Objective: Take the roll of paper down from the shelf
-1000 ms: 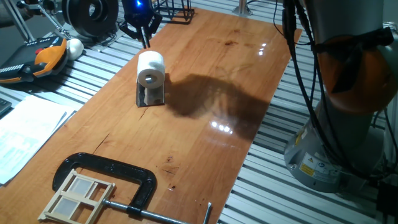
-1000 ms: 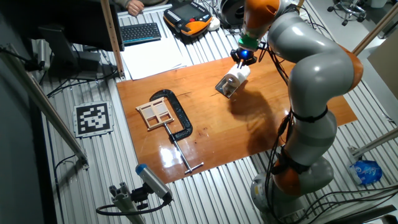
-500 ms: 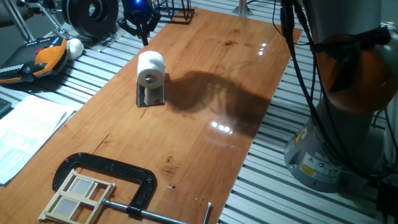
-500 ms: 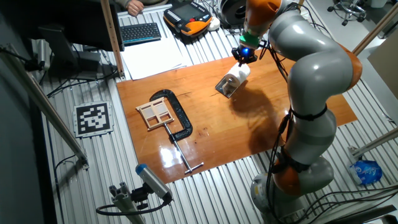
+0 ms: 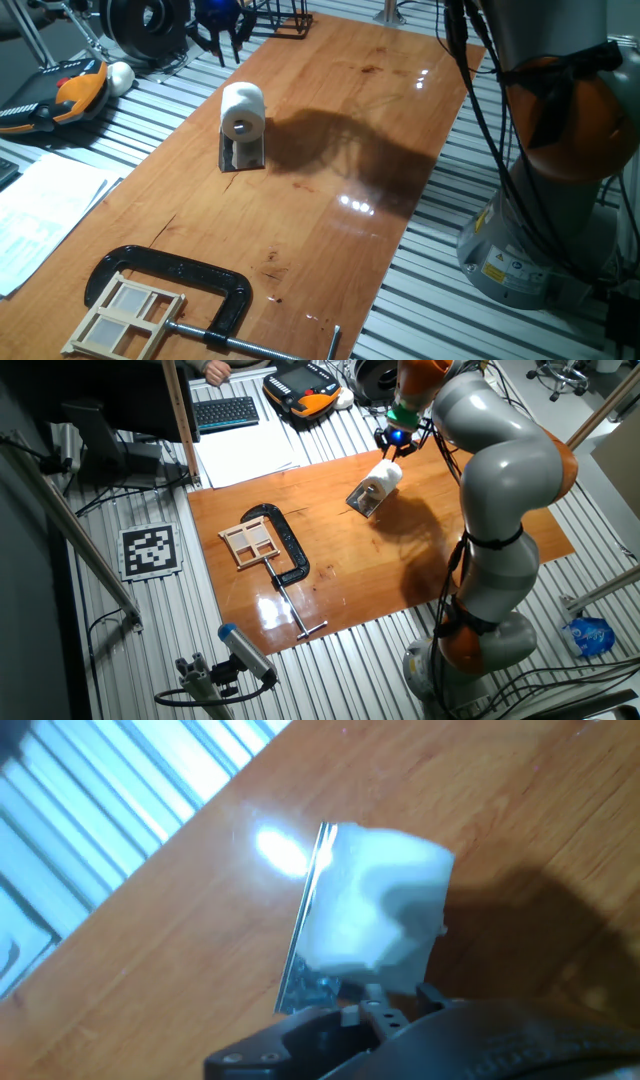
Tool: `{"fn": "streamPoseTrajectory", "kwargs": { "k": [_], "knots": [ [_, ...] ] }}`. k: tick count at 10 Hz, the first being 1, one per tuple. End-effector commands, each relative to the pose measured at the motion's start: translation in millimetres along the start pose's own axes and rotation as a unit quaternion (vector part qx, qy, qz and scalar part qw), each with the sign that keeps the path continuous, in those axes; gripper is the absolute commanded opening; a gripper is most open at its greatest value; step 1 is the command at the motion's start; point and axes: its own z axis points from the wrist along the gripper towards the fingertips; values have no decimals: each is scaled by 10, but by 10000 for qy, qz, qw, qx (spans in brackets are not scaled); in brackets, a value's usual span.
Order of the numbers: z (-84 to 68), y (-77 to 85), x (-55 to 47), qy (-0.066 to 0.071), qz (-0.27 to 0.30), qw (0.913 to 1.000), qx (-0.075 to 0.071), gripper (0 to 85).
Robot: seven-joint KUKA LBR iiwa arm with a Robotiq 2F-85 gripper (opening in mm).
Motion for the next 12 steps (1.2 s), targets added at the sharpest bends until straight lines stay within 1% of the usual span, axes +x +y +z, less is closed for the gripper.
{"fn": "streamPoseTrajectory", "kwargs": {
  "k": [1, 2, 3, 5, 6, 8, 9, 12],
  "knots": [
    [5, 2, 12, -27, 181, 9998, 2, 340],
    [6, -1, 9, -27, 319, 9995, 1, 340],
    [16, 1, 1, -54, 411, 9991, -5, 510],
    [60, 4, -9, -70, 603, 9982, -12, 510],
    [86, -12, -23, -76, 618, 9981, -7, 680],
    [181, -55, -64, -89, 649, 9978, -68, 680],
    [222, -51, -65, -76, 733, 9972, -101, 680],
    [334, -43, -62, -121, 847, 9962, -143, 680]
  ]
}}
